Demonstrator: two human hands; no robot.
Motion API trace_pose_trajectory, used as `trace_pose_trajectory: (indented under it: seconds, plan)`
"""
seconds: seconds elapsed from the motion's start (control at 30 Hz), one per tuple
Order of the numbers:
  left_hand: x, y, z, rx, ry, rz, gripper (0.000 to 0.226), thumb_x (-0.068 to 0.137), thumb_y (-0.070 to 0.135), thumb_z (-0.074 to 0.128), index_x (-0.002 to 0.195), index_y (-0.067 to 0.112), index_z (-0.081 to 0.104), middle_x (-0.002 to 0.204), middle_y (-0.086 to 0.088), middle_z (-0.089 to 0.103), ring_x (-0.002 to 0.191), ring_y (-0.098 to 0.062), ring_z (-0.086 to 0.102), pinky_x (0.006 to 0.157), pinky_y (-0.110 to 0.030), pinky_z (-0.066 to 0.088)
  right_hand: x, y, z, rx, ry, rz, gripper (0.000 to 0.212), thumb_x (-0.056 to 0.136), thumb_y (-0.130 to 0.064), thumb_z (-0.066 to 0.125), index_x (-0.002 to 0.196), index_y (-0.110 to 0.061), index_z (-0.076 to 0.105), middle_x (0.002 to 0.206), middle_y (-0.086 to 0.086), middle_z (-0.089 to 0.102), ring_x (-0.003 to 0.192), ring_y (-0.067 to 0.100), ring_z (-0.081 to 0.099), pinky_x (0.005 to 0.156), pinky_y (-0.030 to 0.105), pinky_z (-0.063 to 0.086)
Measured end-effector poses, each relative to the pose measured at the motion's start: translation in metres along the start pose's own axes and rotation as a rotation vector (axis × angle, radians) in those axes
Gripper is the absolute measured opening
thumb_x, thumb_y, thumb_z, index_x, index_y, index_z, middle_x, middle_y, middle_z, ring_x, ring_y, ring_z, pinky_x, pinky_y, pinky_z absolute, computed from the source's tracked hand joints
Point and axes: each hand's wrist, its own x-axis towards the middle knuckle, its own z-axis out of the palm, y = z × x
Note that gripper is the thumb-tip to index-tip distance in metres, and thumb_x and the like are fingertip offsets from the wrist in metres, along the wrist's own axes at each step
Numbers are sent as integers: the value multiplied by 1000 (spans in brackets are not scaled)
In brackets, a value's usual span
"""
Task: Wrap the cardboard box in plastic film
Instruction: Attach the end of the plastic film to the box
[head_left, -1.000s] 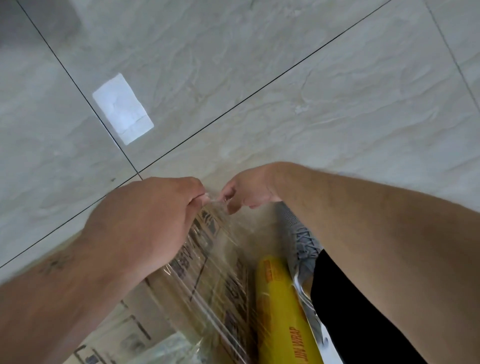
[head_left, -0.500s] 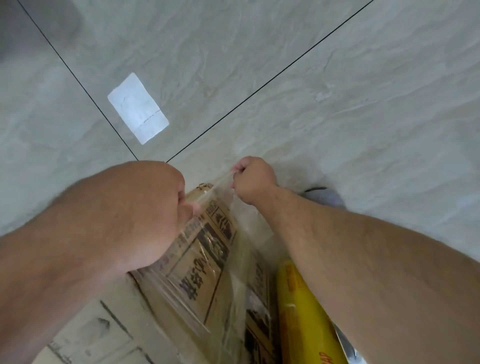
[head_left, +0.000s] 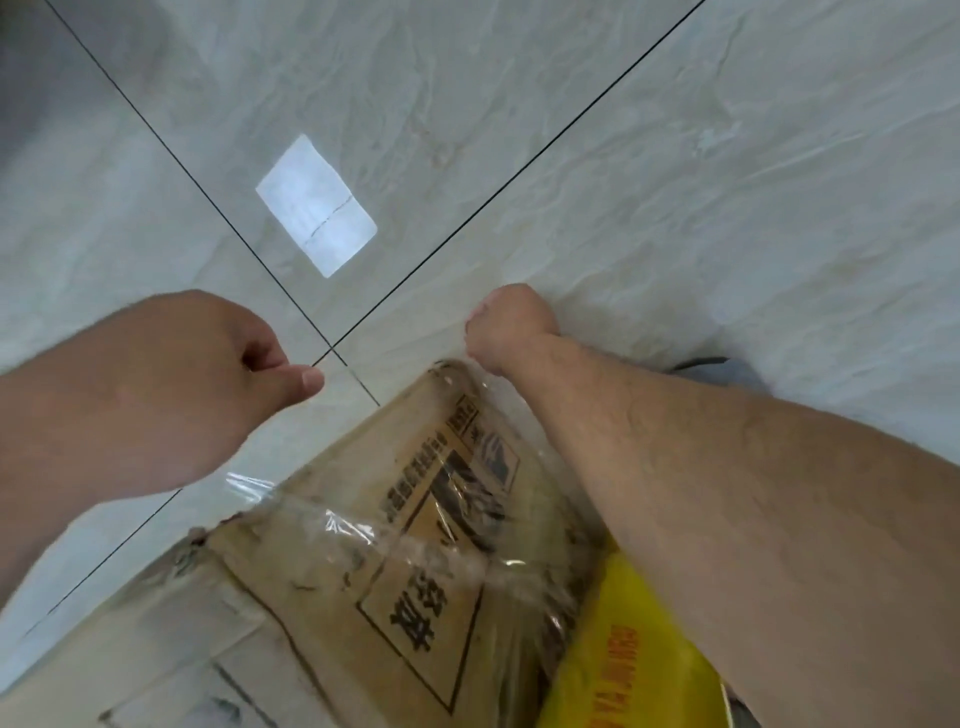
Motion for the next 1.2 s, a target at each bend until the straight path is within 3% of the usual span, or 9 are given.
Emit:
trace_pose_trajectory:
  seconds: [0.1, 0.23, 0.37, 0.5, 0.6, 0.7, 0.9, 1.03, 1.2]
  plan:
    - [-12, -3, -1, -14, -13, -9, 24, 82, 53, 75, 66, 36, 70, 44, 0, 59, 48, -32, 63, 70, -48, 58, -10, -5, 17, -21, 27, -35, 27, 107, -15, 60, 129, -10, 77, 134, 7, 77, 129, 27, 71, 99, 25, 55]
    - [-19, 0, 5, -71, -5, -6, 29, 85, 50, 69, 67, 28, 65, 42, 0, 59, 43, -27, 62, 67, -47, 57, -38, 7, 44, 173, 17, -25, 34, 109, -20, 57, 141, -17, 67, 140, 7, 71, 131, 30, 66, 107, 33, 53]
    - [-21, -2, 7, -123, 0, -18, 23, 86, 48, 71, 73, 30, 66, 42, -3, 58, 35, -21, 57, 64, -49, 56, -44, 24, 42, 280, 84, -39, 19, 108, -27, 63, 122, -25, 76, 116, -6, 76, 113, 19, 70, 93, 26, 51]
    - [-25, -7, 8, -171, -10, -11, 19, 80, 51, 75, 77, 35, 67, 40, -2, 55, 35, -18, 54, 65, -51, 55, -44, 31, 36, 445, 84, 17, 38, 103, -27, 67, 140, -20, 70, 136, -3, 73, 119, 16, 67, 100, 26, 49]
    - [-23, -9, 7, -174, -24, -33, 25, 77, 52, 77, 74, 29, 68, 43, -1, 57, 37, -17, 53, 67, -50, 55, -48, 36, 42, 477, 25, 36, 29, 99, -35, 72, 124, -20, 76, 124, -5, 77, 118, 20, 71, 107, 36, 57]
    - [-21, -10, 5, -177, -6, -12, 12, 77, 54, 78, 81, 46, 70, 42, 1, 56, 37, -17, 51, 63, -47, 54, -47, 41, 43, 484, -18, -27, 7, 99, -30, 74, 93, -26, 73, 97, -16, 74, 103, 15, 73, 94, 31, 59]
    - [-24, -5, -2, -238, -47, -6, 32, 57, 75, 65, 77, 52, 71, 40, 3, 52, 37, -18, 47, 58, -37, 44, -47, 40, 39, 501, -109, -129, 18, 99, -11, 73, 98, -27, 79, 92, -13, 72, 82, 3, 67, 69, 15, 54]
    - [-28, -4, -3, -257, -53, -21, 42, 51, 79, 58, 77, 51, 72, 41, 0, 53, 36, -17, 48, 58, -45, 50, -46, 40, 40, 450, -88, -136, 20, 104, -11, 71, 92, -25, 77, 87, -12, 70, 79, 3, 63, 70, 19, 52]
    - [-32, -4, -3, -302, -29, -41, 47, 52, 85, 76, 75, 44, 73, 46, -1, 59, 45, -28, 57, 65, -58, 56, -46, 38, 47, 439, 7, -21, 30, 106, -12, 63, 77, -21, 66, 79, -8, 66, 74, 12, 60, 64, 23, 49]
